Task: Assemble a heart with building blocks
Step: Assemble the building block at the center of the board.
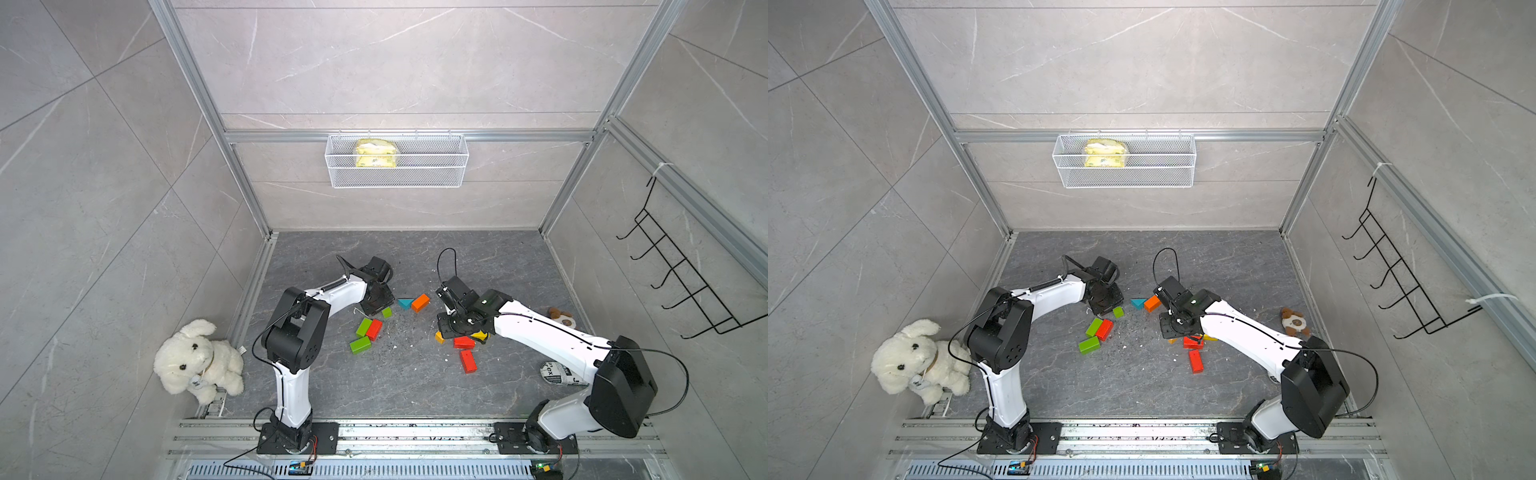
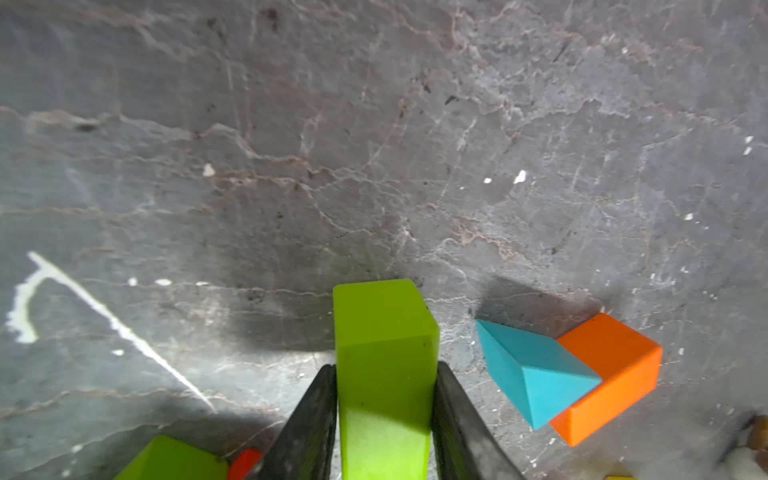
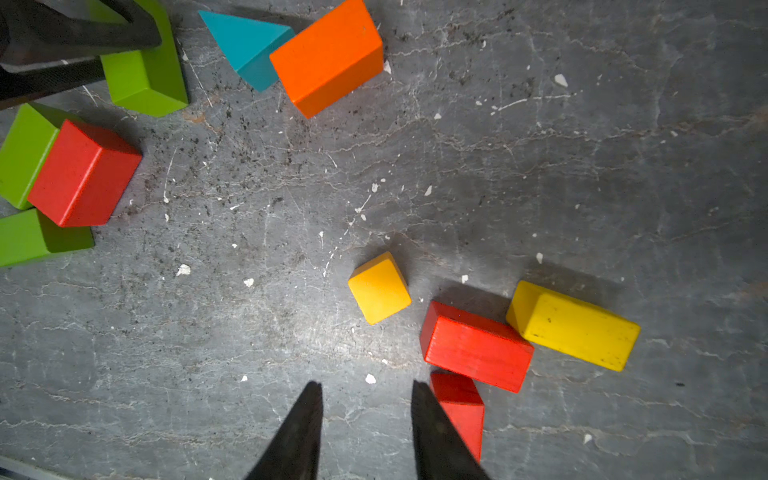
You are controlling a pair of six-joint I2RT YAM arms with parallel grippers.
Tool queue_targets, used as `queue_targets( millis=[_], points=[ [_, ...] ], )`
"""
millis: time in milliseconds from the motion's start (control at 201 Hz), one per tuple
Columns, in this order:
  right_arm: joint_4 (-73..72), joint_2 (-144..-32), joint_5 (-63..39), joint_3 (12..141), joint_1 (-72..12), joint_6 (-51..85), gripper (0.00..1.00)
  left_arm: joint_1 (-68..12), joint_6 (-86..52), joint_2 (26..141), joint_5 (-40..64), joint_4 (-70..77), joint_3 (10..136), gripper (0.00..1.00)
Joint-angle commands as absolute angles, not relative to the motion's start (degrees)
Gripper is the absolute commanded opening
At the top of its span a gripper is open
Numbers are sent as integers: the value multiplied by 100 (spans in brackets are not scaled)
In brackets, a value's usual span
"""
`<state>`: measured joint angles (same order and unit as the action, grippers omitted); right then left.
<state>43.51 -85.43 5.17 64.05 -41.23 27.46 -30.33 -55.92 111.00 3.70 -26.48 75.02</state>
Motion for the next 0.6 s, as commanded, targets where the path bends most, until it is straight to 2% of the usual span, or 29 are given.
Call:
queue_targets(
  millis=[0,229,373,423,493,593],
  points=[
    [4473,-8460,602,6390,-4157,2820,39,-3076,-5806,11246,595,-2505,7764,38],
    [4451,-8455,589,6390,-4156,2847,38,-3157,-5909,11325,659,-2449,7757,38],
    [4449,-8416,571,6359,-4153,2839,38,-3170,-5972,11006,468,-2458,7578,54],
    [4435,-8396,571,6329,-4152,2836,38,-3158,-5952,10814,350,-2541,7503,57],
    [4410,-8393,563,6281,-4157,2848,38,-3160,-5851,10526,145,-2705,7380,57],
    [4342,-8402,546,6214,-4157,2874,38,-3156,-5675,10122,-33,-2861,7050,52]
  ],
)
